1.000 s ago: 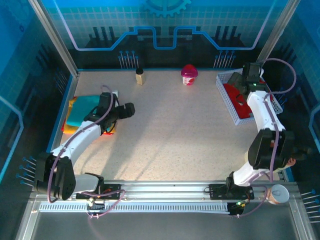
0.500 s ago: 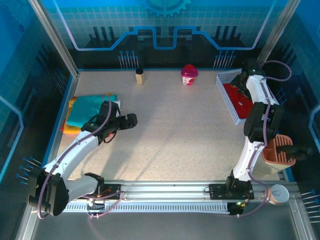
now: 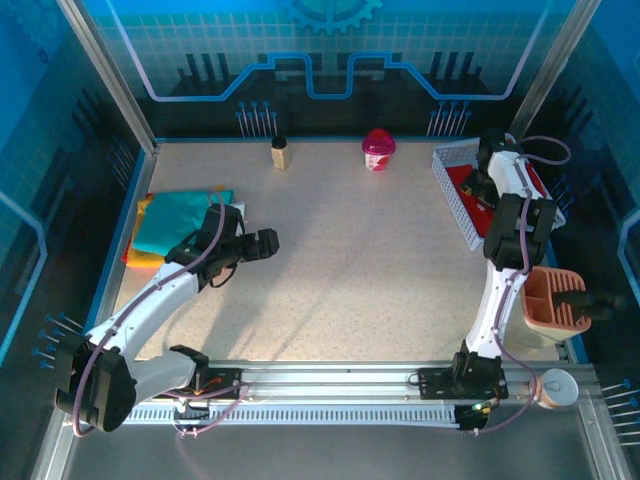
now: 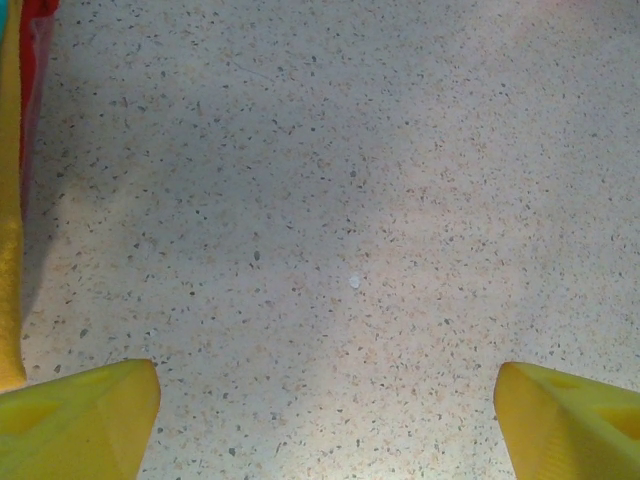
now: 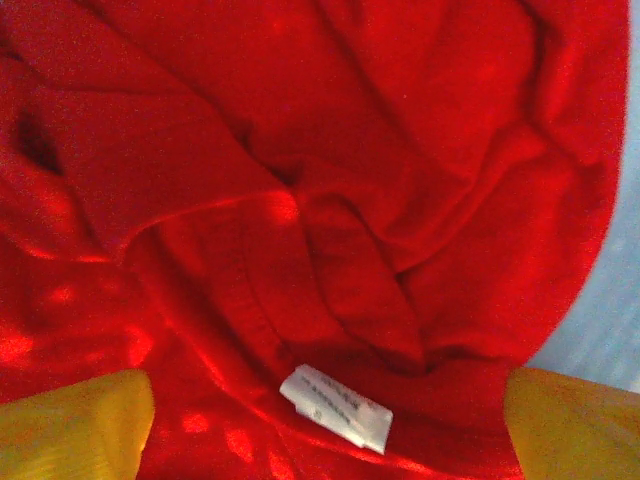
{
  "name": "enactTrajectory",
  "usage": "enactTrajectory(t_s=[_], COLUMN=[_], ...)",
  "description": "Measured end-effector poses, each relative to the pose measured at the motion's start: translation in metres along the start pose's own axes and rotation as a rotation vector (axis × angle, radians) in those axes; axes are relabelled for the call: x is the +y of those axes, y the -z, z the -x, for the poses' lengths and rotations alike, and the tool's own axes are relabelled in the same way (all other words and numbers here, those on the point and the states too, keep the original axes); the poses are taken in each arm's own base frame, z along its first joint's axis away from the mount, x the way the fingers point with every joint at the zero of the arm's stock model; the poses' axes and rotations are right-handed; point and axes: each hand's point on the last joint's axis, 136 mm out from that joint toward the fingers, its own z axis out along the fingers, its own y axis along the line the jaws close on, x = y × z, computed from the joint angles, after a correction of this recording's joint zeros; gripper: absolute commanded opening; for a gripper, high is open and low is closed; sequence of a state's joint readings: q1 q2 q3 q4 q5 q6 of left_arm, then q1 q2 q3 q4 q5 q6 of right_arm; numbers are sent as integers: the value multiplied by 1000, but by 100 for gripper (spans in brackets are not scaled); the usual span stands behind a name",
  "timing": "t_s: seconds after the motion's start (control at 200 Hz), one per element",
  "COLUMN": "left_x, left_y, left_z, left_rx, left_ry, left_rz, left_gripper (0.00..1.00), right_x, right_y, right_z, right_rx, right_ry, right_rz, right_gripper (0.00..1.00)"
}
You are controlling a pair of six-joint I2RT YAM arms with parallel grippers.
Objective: Fold and stack the t-shirts
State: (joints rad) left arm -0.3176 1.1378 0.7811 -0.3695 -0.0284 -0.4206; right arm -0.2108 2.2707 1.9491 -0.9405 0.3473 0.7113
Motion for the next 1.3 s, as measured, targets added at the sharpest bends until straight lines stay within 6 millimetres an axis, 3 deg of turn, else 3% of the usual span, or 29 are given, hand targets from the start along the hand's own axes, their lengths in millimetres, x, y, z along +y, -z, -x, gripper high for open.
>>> enactTrajectory(t_s=[0.095, 0.175, 0.245, 0.265, 0.37, 0.425, 0.65, 0.911, 0.981, 1.096, 1.231, 1.301], left_x=[-1, -2, -2, -2, -2, -3, -4, -9, -9, -9, -10, -10], left_y=[0, 0, 0, 0, 0, 0, 0, 0, 0, 0, 0, 0], left_z=[-1, -1, -1, -1, -2, -2, -5, -7, -7, -7, -8, -8], left_rx=[2, 2, 3, 3, 4, 5, 15, 30, 31, 31, 34, 34], left_ry=[-2, -4, -5, -6, -7, -7, -10, 9, 10, 9, 9, 9], left_rz=[-2, -4, -5, -4, -5, -5, -11, -37, -38, -39, -44, -44], left_gripper=[88, 88, 88, 88, 88, 88, 89, 89, 89, 89, 89, 89], right_x=[3, 3, 2, 2, 2, 2, 1, 1, 1, 1, 1, 0], right_y=[-14, -24, -29, -29, -27, -22, 14, 111, 127, 125, 95, 90], right_z=[-5, -10, -13, -14, -12, -10, -1, 29, 32, 23, -16, -34], right_rx=[33, 57, 72, 73, 67, 57, -6, -224, -260, -283, -254, -279], right_ry=[22, 34, 49, 56, 53, 57, 29, -21, -32, -29, 13, 45], right_rz=[-11, -23, -32, -31, -27, -18, 44, 165, 197, 196, 151, 126], right_gripper=[79, 66, 45, 34, 8, 0, 0, 0, 0, 0, 0, 0])
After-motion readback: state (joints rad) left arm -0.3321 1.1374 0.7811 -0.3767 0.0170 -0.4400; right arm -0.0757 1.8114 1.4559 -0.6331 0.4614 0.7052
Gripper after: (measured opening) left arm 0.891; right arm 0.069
